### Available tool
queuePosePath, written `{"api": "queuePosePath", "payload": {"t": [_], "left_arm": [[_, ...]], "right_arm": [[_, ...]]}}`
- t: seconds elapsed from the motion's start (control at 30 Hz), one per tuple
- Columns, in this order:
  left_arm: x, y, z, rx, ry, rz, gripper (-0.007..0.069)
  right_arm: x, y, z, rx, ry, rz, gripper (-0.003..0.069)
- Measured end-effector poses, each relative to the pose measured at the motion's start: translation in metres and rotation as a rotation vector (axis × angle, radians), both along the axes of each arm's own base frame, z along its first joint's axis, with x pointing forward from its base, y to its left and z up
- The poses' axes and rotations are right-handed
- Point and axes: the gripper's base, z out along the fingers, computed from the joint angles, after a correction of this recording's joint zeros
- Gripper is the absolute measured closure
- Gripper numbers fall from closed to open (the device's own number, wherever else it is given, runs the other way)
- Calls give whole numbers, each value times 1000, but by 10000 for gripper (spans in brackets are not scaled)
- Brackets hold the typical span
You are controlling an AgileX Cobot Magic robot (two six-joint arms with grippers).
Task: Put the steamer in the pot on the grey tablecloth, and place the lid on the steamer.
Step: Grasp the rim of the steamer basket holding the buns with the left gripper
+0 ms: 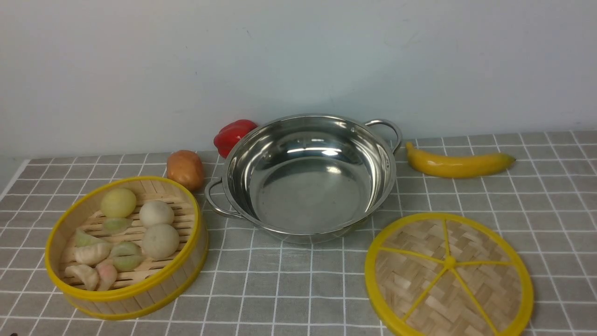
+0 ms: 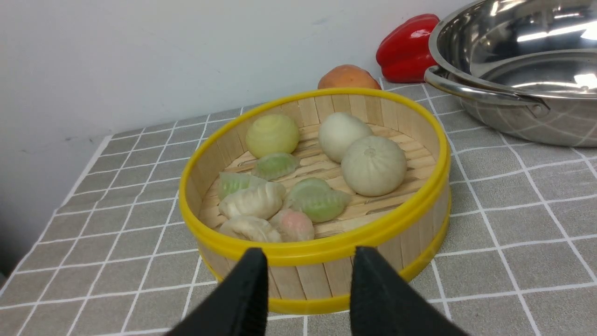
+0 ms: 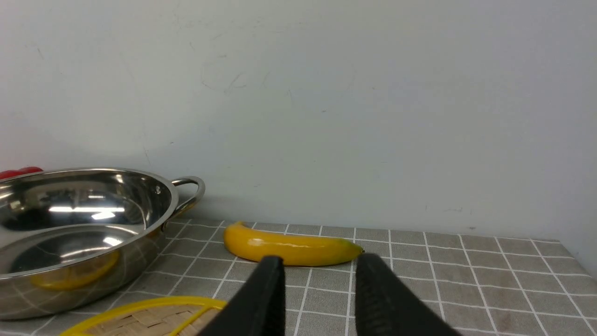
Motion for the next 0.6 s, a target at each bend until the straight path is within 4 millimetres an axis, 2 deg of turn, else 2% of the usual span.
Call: {"api": "queuePosePath", "payload": {"t": [0.47,0.53,0.6], "left_arm": [[0,0,0,-9,0,0,382],[0,-2,0,-79,0,3,382],[0,-6,0,-306,1,10,382]], "right_arm": [[0,0,0,4,0,0,419],[0,0,0,47,3,3,419],[0,1,0,214,10,13,419]]}}
